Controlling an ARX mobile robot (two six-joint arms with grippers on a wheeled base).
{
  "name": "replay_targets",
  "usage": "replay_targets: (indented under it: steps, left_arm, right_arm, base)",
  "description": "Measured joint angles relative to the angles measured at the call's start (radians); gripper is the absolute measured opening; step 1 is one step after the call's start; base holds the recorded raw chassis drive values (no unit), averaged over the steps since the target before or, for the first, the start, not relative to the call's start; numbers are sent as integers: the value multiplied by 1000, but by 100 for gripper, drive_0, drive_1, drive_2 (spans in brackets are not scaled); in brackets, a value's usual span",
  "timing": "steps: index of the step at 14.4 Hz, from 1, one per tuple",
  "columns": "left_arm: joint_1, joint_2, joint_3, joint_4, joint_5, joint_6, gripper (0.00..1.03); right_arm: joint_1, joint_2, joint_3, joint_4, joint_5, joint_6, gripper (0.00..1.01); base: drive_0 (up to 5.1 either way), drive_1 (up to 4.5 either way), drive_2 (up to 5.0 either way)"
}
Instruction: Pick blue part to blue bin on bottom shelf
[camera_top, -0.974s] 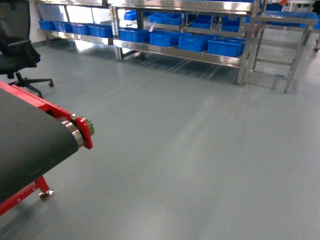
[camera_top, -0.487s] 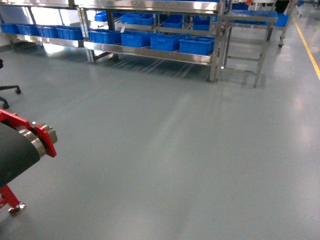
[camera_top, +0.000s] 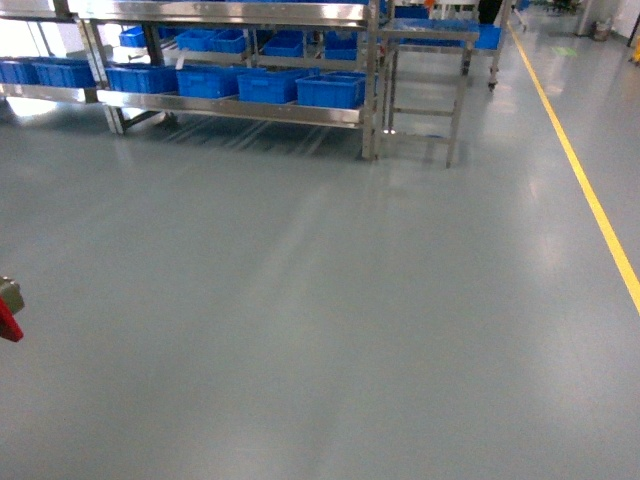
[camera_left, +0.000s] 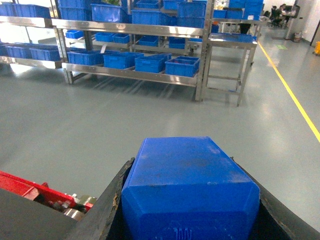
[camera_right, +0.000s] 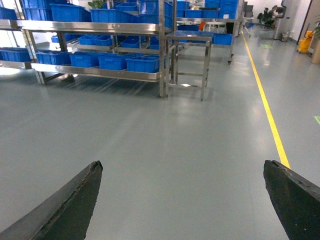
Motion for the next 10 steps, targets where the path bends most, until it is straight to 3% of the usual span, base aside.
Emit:
replay_targets:
  steps: [10]
  left_arm:
    - [0, 0, 0, 0, 0, 0, 44]
  right_arm:
    - [0, 0, 0, 0, 0, 0, 98]
  base:
    - [-163, -163, -163]
